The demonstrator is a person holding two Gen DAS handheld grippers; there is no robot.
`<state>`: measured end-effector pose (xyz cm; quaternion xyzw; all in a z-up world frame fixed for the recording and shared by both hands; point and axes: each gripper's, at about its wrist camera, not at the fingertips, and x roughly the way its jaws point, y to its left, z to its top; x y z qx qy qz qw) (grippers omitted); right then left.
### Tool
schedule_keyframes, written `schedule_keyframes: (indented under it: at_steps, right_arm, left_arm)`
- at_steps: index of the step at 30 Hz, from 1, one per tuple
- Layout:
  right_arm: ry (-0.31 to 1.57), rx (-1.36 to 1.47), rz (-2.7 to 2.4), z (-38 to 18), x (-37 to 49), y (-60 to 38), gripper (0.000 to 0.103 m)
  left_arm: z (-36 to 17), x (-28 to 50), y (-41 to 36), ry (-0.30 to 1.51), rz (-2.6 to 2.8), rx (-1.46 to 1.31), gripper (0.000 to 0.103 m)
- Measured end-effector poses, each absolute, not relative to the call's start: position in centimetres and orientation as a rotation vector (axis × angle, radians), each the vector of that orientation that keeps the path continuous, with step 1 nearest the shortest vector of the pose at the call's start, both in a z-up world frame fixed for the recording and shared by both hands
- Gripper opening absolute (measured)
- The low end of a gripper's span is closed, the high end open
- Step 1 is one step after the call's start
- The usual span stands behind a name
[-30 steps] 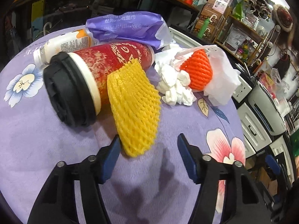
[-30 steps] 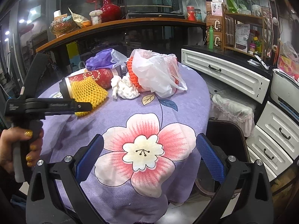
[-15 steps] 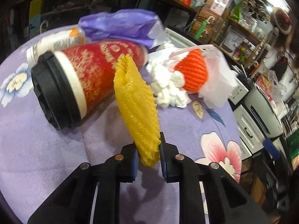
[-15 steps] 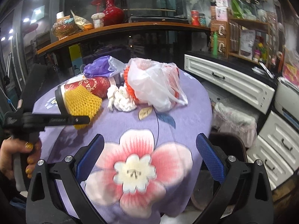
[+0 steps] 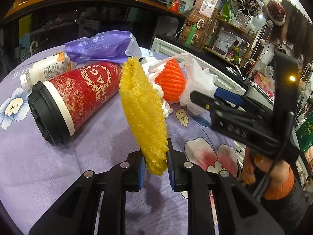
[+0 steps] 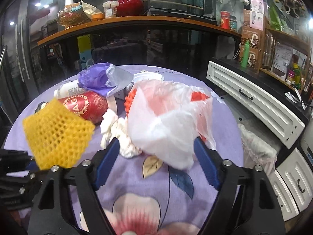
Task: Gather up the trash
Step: 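Lift the yellow net with the left gripper while the right gripper grasps the white bag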
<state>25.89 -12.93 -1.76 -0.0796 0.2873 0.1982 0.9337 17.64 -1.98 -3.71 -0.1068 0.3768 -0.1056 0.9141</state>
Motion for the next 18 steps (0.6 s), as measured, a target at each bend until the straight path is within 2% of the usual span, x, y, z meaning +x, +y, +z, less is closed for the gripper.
schedule_keyframes:
  at_steps: [1, 3, 4, 8, 18]
  right_arm:
    - [0.592, -0.172, 0.398, -1.9, 26.1, -12.8, 0.055]
    - [0.616, -0.169, 0.405, -2.3, 26.4, -13.0, 0.022]
    - [0.624, -0.157, 0.41, -2.4, 26.5, -13.2, 0.017]
    - [0.601, -0.118, 0.395, -2.0, 25.9, -14.6, 0.006]
    - [0.501, -0.052, 0.334, 2.0, 23.2, -20.2, 0.002]
  left_arm:
    - [-3.8, 17.7, -1.9, 0.779, -0.218, -0.221, 0.019]
    - [-3.9, 17.6, -1.9, 0.78, -0.221, -0.223, 0.019]
    - [-4.0, 17.6, -1.9, 0.779, -0.222, -0.221, 0.019]
    - [-4.2, 17.3, -1.9, 0.778, -0.234, -0.219, 0.019]
    - [-2.7, 16.5, -3.2, 0.732, -0.275, -0.18, 0.019]
